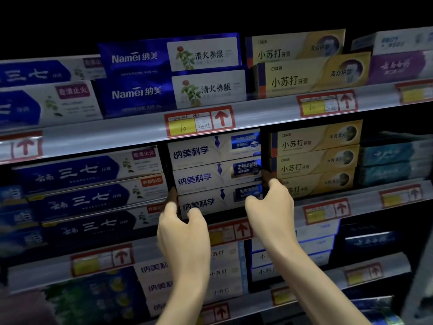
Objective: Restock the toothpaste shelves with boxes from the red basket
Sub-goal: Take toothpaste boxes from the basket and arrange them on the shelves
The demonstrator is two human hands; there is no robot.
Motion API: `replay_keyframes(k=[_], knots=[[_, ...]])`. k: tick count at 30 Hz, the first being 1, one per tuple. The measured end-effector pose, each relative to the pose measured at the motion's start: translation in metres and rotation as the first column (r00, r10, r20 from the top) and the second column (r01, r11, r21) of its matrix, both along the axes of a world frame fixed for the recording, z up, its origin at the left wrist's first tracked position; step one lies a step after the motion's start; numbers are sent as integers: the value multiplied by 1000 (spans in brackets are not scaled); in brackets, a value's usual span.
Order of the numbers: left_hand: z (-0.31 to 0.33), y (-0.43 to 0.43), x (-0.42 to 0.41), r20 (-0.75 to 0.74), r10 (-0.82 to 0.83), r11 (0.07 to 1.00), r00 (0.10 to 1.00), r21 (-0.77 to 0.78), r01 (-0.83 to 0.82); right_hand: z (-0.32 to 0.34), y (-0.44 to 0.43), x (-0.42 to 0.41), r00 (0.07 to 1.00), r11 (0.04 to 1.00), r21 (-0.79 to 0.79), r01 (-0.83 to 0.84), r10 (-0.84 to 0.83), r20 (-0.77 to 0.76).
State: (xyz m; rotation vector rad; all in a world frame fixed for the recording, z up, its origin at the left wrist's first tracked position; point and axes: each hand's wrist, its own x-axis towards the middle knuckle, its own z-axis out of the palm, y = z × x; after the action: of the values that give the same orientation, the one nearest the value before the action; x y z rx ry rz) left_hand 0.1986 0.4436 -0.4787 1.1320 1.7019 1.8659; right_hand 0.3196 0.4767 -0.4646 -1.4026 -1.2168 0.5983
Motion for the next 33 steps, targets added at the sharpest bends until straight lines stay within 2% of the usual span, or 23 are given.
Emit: replay_keyframes(k=[15, 23, 29, 33], knots=[[7, -7, -2, -21, -33, 999, 999, 18, 34, 0, -1, 2, 1000, 1000, 8, -14, 14, 9], [21, -11, 5, -301, 8, 991, 954, -126, -48, 6, -4, -2, 975, 999, 35, -30, 21, 221], [23, -8, 7, -359, -15, 956, 933, -280, -92, 8, -6, -7, 977, 999, 26, -18, 12, 214], [21, -6, 8, -387, -18, 958, 922, -270, -94, 9, -6, -7, 980, 999, 30, -26, 20, 198]])
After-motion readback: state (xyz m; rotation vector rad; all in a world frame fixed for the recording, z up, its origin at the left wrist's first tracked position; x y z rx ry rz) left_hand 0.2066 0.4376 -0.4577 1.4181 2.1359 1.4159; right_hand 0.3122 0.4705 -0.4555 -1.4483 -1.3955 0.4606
